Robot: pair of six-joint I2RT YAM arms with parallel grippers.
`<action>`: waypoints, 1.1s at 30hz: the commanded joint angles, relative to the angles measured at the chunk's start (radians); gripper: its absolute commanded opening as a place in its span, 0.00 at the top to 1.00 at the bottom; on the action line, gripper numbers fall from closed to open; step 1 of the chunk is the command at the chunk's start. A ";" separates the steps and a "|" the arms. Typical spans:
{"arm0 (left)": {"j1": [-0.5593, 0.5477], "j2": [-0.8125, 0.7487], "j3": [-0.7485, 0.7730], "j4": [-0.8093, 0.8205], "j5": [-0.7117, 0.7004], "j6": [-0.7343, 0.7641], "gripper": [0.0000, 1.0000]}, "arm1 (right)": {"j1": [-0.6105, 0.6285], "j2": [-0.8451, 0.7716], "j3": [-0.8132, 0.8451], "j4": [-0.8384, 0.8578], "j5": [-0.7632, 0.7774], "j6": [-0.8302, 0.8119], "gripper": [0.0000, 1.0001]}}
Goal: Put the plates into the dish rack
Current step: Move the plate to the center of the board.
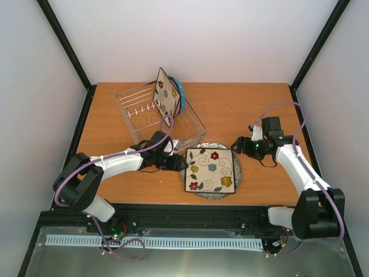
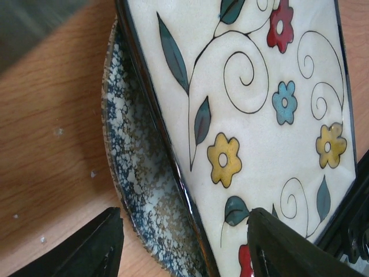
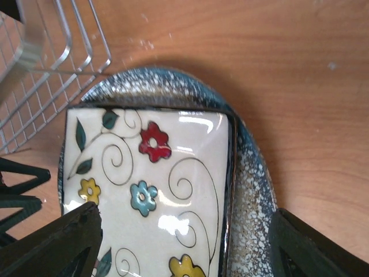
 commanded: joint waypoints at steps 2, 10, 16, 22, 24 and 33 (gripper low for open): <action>0.020 0.023 0.005 -0.010 -0.073 0.021 0.42 | -0.015 -0.055 0.082 -0.085 0.083 -0.012 0.22; 0.020 -0.049 -0.020 -0.111 -0.195 -0.022 0.40 | -0.038 -0.095 0.142 -0.135 0.116 -0.029 0.21; 0.016 -0.207 -0.127 -0.084 -0.231 -0.131 0.41 | -0.057 -0.112 0.172 -0.160 0.111 -0.045 0.21; -0.076 -0.403 -0.219 -0.035 -0.356 -0.296 0.44 | -0.068 -0.116 0.187 -0.174 0.097 -0.065 0.20; -0.126 -0.431 -0.249 -0.009 -0.394 -0.361 0.50 | -0.072 -0.118 0.198 -0.177 0.091 -0.072 0.20; -0.302 -0.361 -0.339 0.181 -0.556 -0.616 0.61 | -0.074 -0.107 0.268 -0.147 -0.025 -0.020 0.20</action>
